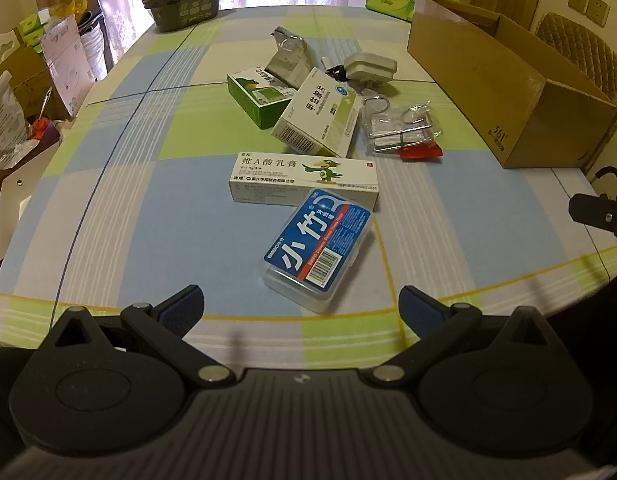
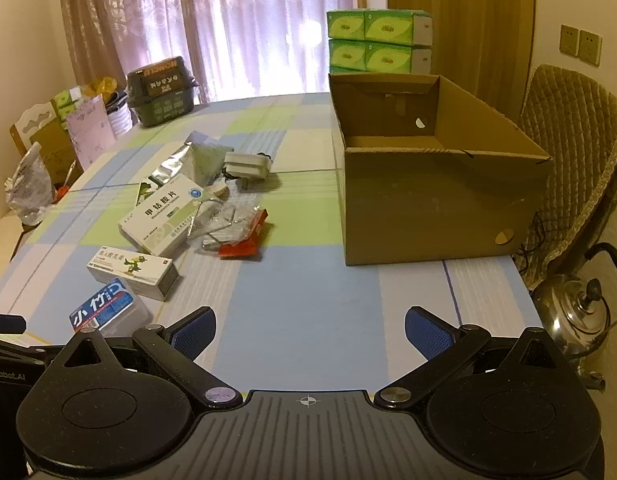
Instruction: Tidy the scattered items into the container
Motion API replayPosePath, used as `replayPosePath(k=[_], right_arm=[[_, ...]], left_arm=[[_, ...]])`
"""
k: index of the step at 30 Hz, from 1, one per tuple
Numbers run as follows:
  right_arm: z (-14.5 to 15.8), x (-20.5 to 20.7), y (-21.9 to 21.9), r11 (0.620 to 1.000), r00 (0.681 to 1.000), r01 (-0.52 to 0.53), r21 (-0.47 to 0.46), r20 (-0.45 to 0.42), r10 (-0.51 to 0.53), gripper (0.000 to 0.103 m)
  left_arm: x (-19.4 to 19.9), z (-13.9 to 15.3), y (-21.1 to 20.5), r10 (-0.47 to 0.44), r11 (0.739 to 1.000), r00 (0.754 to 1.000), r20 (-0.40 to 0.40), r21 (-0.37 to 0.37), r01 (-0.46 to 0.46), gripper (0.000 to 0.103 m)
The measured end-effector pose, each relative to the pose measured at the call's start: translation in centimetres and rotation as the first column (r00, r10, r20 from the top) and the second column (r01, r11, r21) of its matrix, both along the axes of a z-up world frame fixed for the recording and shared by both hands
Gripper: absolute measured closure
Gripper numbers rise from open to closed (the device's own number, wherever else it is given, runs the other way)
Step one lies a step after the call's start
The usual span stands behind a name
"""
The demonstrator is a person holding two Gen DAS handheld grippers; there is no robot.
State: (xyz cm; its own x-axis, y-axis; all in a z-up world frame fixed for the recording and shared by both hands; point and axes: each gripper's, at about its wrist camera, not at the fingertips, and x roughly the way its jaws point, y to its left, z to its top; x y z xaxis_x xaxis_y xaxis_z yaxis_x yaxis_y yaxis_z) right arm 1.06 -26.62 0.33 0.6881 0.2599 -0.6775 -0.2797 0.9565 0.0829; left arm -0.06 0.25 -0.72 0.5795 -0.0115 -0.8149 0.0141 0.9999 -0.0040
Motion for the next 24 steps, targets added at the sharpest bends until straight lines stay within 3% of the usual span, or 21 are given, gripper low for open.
replayPosePath(k=[24], right_arm=[[-0.34,-0.15,0.05,1.000,1.000,-0.017,-0.007,-0.021,0.017,0.000]], left_arm=[[-0.04,-0.06,0.23,0.013,1.000,1.000,-0.013,-0.012,-0.013,0.001]])
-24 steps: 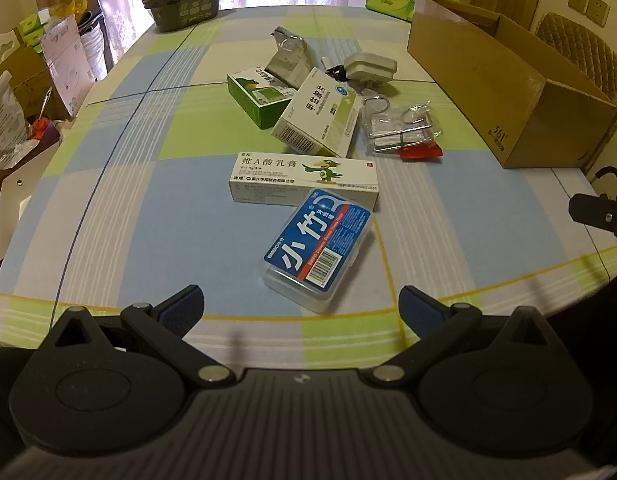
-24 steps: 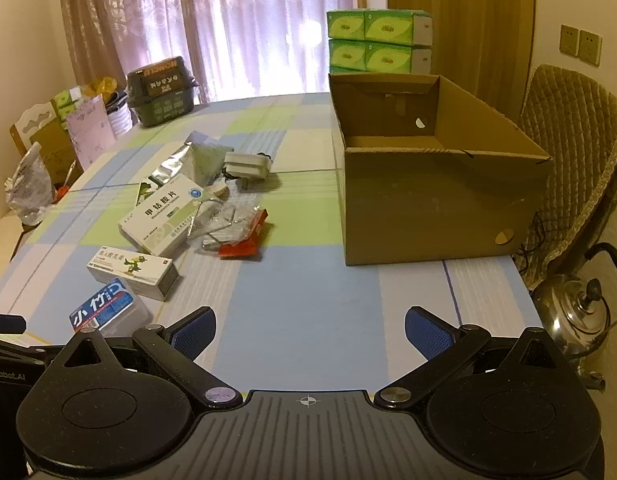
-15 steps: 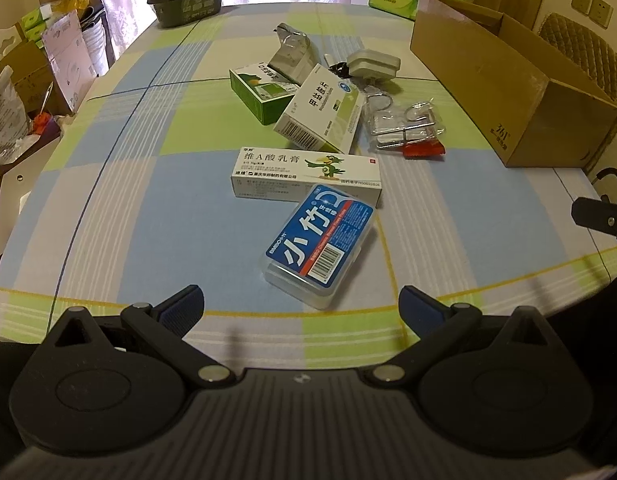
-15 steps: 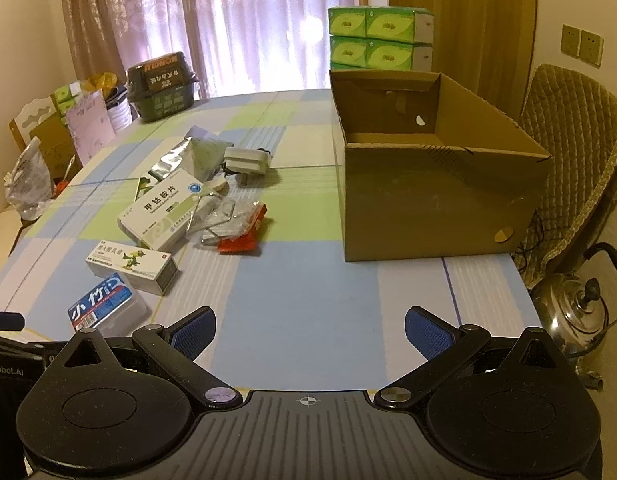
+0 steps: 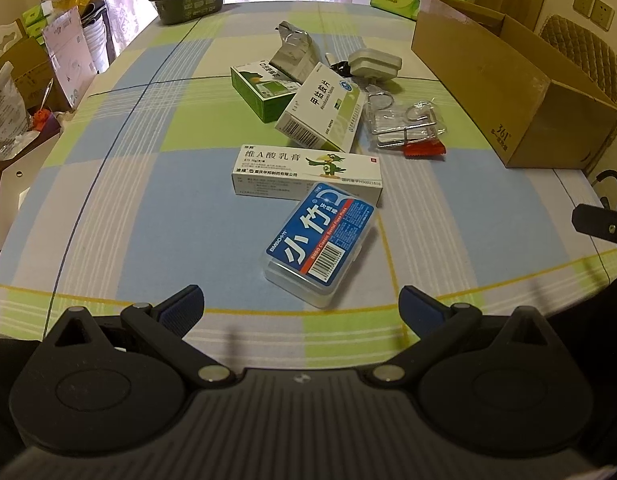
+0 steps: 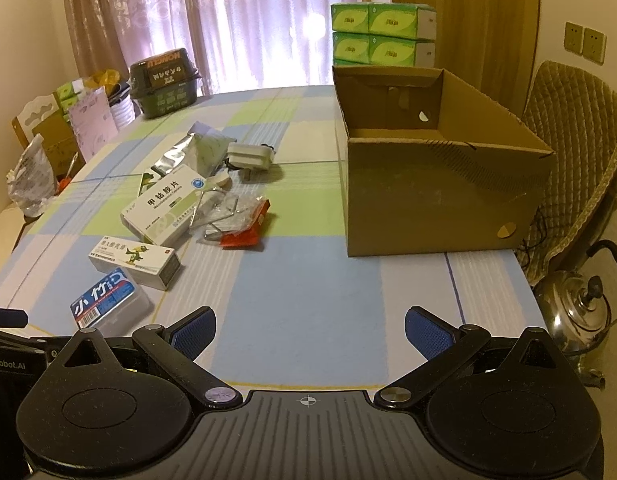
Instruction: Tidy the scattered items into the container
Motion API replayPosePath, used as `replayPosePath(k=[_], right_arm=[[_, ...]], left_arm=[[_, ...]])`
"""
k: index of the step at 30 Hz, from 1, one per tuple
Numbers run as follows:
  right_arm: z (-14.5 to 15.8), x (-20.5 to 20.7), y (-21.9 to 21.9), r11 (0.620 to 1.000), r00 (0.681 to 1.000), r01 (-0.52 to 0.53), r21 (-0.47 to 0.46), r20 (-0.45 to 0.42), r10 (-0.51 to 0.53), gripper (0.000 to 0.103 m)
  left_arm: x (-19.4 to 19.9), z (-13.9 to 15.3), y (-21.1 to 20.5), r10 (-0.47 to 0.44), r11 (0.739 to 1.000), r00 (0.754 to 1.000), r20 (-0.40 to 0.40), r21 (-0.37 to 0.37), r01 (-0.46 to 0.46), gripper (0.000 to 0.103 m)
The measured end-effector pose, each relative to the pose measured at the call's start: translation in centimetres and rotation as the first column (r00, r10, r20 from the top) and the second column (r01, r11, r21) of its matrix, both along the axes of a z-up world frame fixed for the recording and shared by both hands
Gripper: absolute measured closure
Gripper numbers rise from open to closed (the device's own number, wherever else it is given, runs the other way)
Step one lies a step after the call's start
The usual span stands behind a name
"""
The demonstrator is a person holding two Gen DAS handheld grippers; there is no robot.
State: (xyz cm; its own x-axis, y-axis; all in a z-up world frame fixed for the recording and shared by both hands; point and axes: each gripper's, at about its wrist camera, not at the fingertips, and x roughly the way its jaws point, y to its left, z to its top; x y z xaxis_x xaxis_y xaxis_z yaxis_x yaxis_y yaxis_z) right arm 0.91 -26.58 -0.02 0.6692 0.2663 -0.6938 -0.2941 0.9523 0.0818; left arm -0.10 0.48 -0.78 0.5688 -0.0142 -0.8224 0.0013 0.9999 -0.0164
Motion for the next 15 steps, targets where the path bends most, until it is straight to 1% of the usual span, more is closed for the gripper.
replayPosePath(k=[15], right_arm=[[-0.15,-0.03,0.00,1.000,1.000,-0.008,0.008,-0.010,0.008,0.000]], left_arm=[[0.03,-0.15,-0.08,0.001,1.000,1.000,-0.003,-0.009,-0.001,0.001]])
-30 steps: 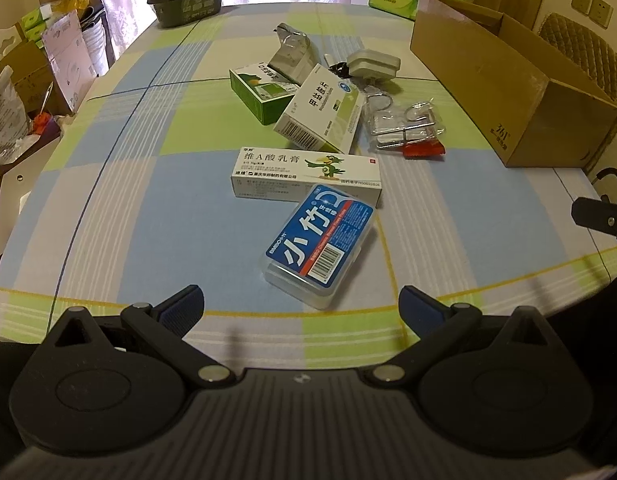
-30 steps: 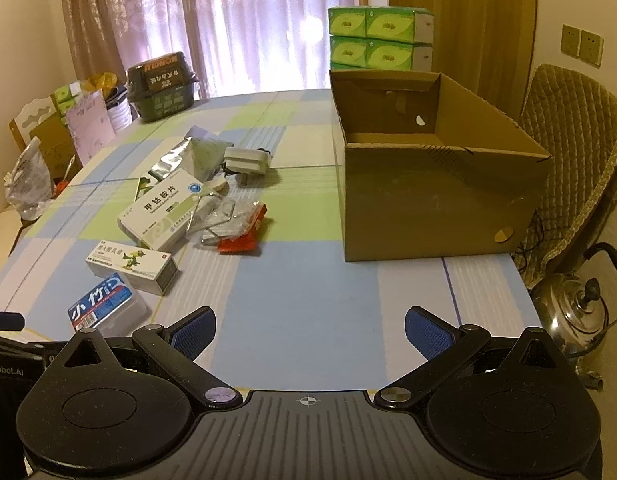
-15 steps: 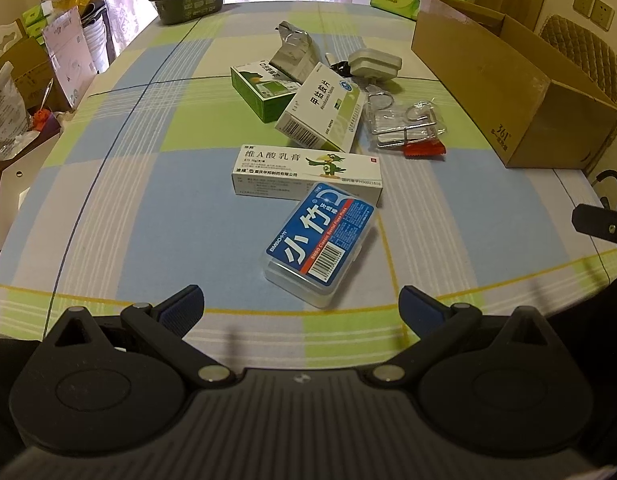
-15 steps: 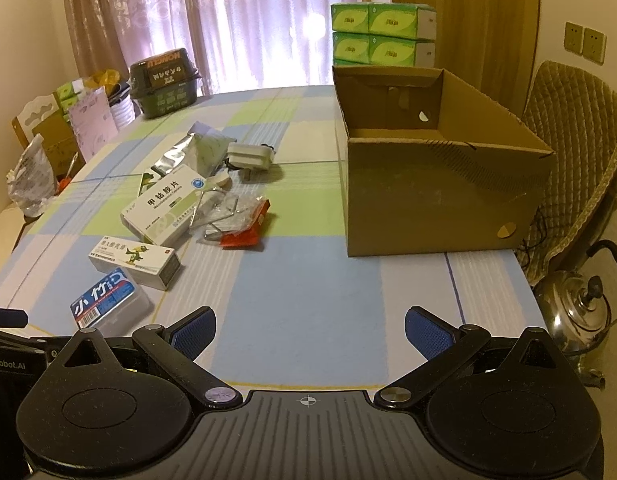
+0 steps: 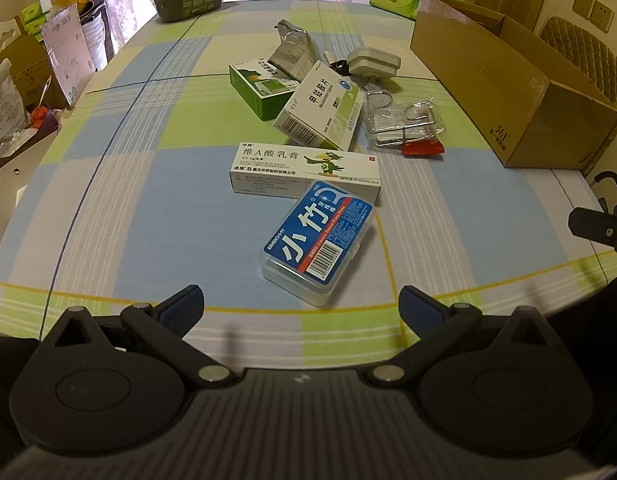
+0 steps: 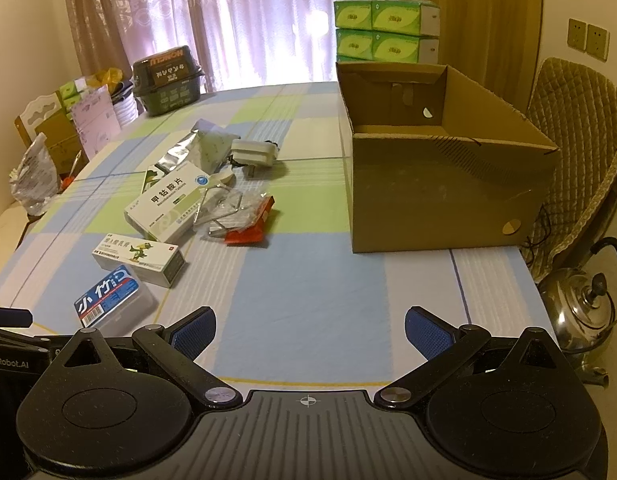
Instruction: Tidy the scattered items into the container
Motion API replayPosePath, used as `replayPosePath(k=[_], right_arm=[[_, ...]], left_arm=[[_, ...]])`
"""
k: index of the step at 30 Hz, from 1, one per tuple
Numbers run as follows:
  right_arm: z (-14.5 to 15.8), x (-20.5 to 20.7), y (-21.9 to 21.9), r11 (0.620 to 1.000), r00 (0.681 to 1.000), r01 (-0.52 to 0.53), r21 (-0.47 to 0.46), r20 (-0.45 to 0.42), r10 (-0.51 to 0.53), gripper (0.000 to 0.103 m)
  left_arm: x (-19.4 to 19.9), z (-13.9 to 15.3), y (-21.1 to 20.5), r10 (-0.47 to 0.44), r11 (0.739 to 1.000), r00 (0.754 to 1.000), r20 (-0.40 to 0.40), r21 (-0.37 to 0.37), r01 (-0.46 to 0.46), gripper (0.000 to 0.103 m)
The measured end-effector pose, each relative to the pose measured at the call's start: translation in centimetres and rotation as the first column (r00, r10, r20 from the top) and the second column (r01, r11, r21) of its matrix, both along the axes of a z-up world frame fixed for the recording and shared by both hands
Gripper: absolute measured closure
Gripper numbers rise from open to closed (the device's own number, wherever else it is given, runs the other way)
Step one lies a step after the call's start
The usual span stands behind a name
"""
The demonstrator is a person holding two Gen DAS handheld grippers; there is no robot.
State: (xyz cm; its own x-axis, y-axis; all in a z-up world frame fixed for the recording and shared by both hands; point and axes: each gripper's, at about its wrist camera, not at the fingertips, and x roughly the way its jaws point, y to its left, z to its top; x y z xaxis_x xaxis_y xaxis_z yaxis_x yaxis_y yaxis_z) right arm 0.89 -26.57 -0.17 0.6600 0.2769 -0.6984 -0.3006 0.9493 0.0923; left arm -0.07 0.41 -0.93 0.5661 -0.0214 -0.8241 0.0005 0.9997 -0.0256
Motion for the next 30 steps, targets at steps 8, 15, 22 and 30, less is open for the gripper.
replayPosePath(k=[8,15,22,30], right_arm=[[-0.17,-0.10,0.03,1.000,1.000,0.001,0.002,-0.002,-0.001,0.000],[-0.31,-0.12,0.00,1.000,1.000,-0.001,0.002,-0.010,0.001,0.000],[-0.31,-0.03,0.08,1.000,1.000,-0.004,-0.002,-0.017,0.004,0.000],[-0.46,-0.05,0.21,1.000,1.000,-0.014,-0.004,-0.028,0.014,0.000]], left_arm=[[0.01,0.00,0.01,0.000,1.000,1.000,-0.001,-0.001,0.000,0.001],[-0.01,0.01,-0.03,0.001,1.000,1.000,-0.003,-0.006,-0.001,0.001],[-0.03,-0.02,0.00,0.002,1.000,1.000,-0.004,-0.010,-0.002,0.001],[0.03,-0.03,0.46,0.007,0.999,1.000,-0.009,-0.041,-0.007,0.001]])
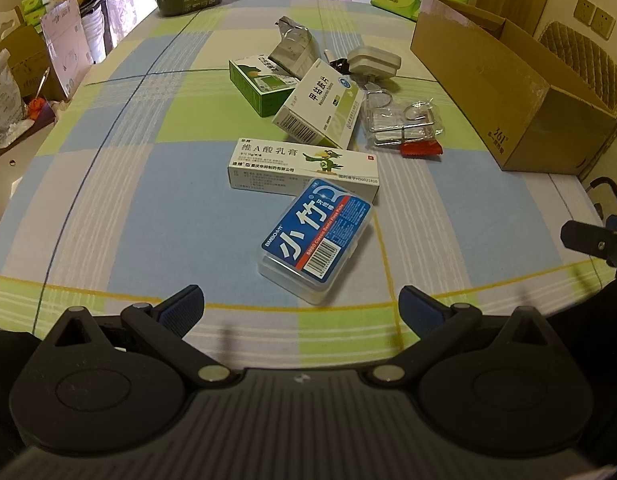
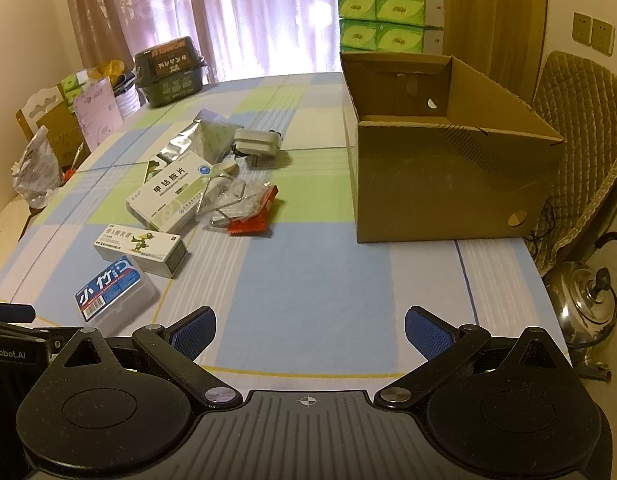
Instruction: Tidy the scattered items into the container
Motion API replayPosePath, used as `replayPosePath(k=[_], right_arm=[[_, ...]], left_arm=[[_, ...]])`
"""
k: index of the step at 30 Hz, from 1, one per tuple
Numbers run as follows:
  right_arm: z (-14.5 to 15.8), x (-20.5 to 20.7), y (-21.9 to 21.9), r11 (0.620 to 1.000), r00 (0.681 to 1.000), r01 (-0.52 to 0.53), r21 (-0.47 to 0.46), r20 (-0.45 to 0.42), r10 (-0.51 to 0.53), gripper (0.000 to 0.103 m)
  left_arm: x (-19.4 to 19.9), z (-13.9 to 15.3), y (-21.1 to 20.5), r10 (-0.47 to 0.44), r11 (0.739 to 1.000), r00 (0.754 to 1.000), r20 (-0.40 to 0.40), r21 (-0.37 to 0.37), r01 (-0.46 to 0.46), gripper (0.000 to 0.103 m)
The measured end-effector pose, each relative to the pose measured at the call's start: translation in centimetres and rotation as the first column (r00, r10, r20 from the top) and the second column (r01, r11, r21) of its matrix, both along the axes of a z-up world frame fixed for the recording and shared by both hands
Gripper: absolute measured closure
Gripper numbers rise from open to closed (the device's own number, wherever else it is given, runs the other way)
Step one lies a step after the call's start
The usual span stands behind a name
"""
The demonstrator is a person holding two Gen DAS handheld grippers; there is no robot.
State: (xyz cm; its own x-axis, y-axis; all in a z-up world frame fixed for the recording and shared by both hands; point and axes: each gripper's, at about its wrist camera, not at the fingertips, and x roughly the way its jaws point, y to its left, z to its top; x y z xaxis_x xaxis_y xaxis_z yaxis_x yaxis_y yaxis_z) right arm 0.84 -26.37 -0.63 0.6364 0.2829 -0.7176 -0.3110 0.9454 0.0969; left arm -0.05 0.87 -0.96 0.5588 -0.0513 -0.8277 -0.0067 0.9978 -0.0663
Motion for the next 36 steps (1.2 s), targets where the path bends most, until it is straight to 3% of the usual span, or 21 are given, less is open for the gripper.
replayPosePath(k=[8,13,19,23,30,32,36], right_arm=[[0.2,0.1,0.8,0.999,0.999,-0.051,0.001,0.009,0.051,0.000],[0.1,0.3,1.6,0.996,0.996,-0.094,0.009,0.013,0.094,0.000],[-0.3,0.9,3.1,0.984,0.984,-0.177,-0.011,0.028,0.178,0.000],[-0.7,1.5,4.3,0.971,0.971,-0.237,-0.020,0.026,0.238,0.000],[-1.8,3.5,5.7,0.949,0.949,-0.314,-0.038,0.022,0.315,0.000],[-2.0,4.1,6.2,0.937,0.937,-0.347,-0.041,0.019,0.348,0.000],[-2.4,5.3,7.6,0.905,0.905,-0.425,-0.035,0.011,0.425,0.000]], left_arm=[[1.0,0.3,0.7,-0.058,0.998,0.998,0.011,-0.020,0.059,0.001],[2.4,0.3,0.8,-0.164,0.986,0.986,0.032,0.013,0.164,0.006],[3.7,-0.9,0.2,-0.332,0.940,0.943,0.014,0.086,0.329,0.016],[4.2,-1.8,-0.2,-0.392,0.913,0.920,0.004,0.125,0.389,0.026],[5.2,-2.6,-0.4,-0.432,0.896,0.902,0.008,0.123,0.427,0.038],[5.5,-2.8,-0.4,-0.429,0.896,0.903,-0.001,0.126,0.426,0.049],[5.6,-2.4,0.2,-0.412,0.905,0.911,0.002,0.114,0.409,0.050]])
